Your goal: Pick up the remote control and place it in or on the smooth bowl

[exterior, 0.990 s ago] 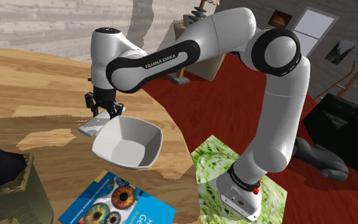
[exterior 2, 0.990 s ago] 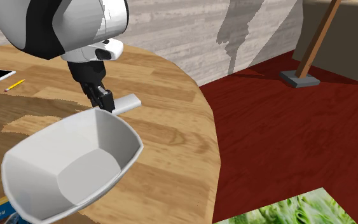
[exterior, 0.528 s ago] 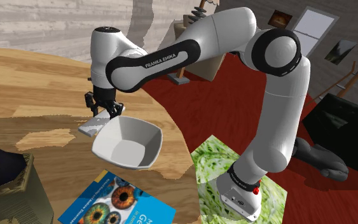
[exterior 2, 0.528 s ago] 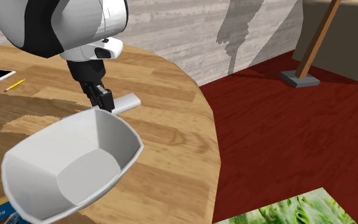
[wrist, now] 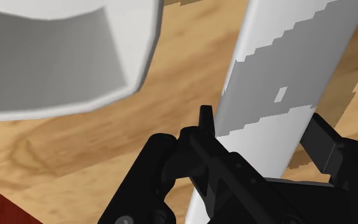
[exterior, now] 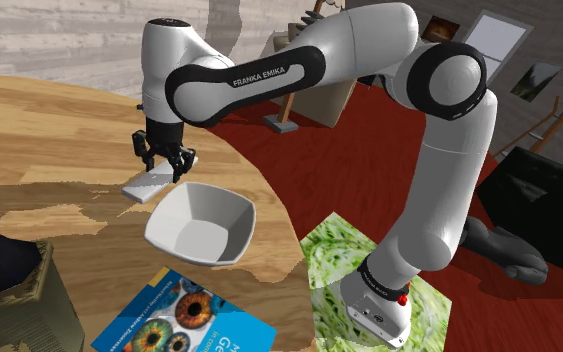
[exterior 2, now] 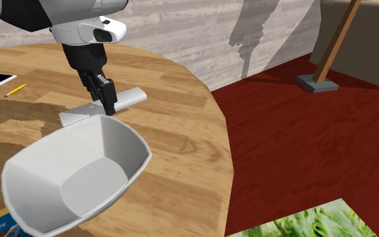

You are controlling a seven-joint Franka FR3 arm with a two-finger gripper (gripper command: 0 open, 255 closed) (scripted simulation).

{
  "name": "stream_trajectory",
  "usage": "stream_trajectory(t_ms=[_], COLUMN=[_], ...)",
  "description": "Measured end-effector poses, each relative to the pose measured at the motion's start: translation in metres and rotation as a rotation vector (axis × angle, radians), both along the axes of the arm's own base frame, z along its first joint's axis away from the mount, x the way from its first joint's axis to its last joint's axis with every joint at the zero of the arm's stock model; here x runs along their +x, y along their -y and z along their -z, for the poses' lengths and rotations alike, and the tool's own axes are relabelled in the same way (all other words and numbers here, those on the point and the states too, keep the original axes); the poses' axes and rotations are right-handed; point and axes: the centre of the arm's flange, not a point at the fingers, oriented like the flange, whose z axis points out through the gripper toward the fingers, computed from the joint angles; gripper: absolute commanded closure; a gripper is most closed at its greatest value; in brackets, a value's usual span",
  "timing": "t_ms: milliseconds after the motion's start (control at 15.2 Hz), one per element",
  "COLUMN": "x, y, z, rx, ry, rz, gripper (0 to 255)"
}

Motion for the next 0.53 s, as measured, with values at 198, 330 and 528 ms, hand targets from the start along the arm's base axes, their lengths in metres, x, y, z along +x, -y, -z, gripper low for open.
stream_trajectory(t_ms=[198,330,528], x=[0.000,0.001,0.000], y=[0.001,-0.001,0.000], z=[-0.017,-0.027,-0.044], rx=[0.000,0.000,0.000], ry=[0.000,0.000,0.000], rz=[0.000,0.000,0.000], gripper=[255,255,255])
